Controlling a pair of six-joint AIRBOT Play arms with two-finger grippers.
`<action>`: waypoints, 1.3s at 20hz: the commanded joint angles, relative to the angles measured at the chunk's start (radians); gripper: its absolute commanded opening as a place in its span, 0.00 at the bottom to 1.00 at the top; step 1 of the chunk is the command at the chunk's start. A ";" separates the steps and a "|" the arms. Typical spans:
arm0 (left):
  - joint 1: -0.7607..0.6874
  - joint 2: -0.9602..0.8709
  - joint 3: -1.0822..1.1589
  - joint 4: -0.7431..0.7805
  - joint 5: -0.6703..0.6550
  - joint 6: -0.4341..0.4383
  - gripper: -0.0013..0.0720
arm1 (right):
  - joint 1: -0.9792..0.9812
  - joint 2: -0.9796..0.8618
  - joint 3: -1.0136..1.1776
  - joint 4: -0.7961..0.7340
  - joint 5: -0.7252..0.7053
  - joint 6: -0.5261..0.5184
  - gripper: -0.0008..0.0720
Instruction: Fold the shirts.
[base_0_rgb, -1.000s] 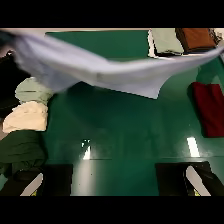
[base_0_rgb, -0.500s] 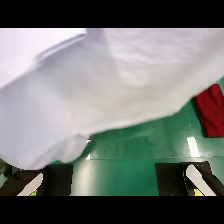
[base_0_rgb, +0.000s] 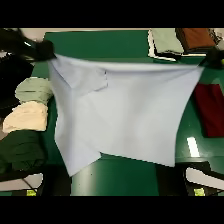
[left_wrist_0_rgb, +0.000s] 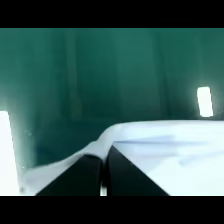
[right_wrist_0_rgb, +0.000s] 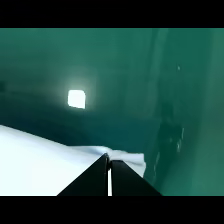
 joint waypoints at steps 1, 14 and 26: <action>0.000 -0.178 -0.043 -0.004 0.086 -0.004 0.05 | 0.060 -0.177 -0.044 -0.088 -0.089 0.037 0.03; 0.125 -0.246 -0.078 -0.153 0.086 0.208 0.05 | 0.083 -0.222 -0.122 0.014 -0.131 0.022 0.03; 0.125 -0.127 -0.205 0.089 -0.097 0.117 0.76 | 0.110 -0.040 -0.279 0.066 -0.122 0.004 0.51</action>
